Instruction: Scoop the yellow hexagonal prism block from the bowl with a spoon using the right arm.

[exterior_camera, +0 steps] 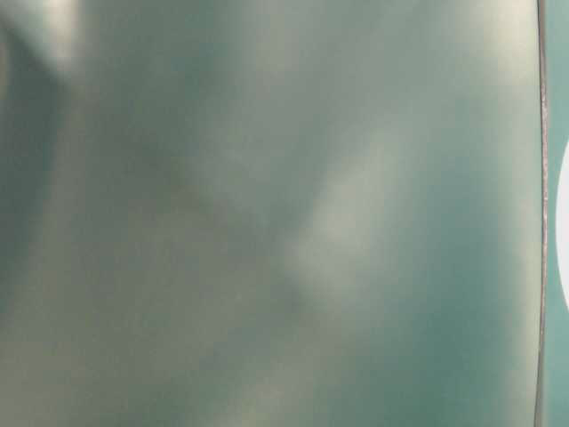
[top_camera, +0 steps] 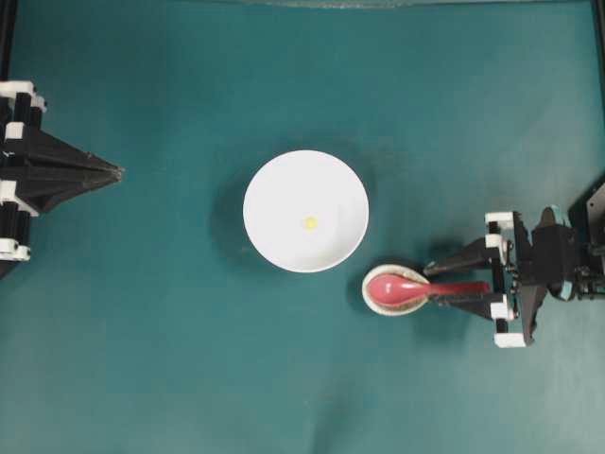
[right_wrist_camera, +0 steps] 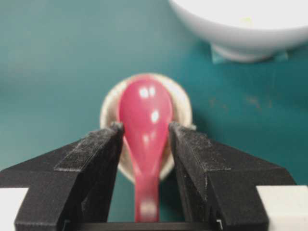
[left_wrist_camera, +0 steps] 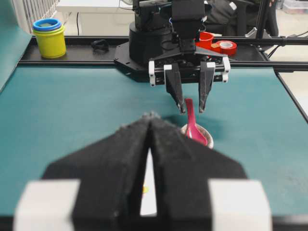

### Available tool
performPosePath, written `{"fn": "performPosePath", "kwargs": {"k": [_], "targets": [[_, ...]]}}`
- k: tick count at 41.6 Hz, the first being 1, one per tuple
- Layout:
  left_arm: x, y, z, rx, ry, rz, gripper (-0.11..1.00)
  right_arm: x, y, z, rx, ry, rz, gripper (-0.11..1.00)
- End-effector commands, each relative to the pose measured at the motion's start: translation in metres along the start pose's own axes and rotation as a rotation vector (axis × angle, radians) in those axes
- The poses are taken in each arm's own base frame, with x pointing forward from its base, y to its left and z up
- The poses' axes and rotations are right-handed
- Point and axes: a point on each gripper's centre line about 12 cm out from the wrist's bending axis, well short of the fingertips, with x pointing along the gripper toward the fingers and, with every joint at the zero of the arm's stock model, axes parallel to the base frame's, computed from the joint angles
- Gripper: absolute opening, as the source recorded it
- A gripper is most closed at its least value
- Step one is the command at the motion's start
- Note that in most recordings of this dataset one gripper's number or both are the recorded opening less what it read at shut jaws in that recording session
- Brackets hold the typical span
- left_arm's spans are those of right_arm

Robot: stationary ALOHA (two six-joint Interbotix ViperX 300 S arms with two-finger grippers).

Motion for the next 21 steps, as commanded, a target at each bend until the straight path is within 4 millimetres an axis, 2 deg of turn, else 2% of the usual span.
{"fn": "performPosePath", "kwargs": {"k": [1,21], "targets": [[0.002,0.000,0.003,0.001,-0.006,0.001,0.00,0.000,0.001,-0.001,0.005,-0.014,0.004,0.49],[0.002,0.000,0.001,0.001,0.005,0.001,0.00,0.000,0.004,-0.019,0.023,0.044,0.015,0.49]]}}
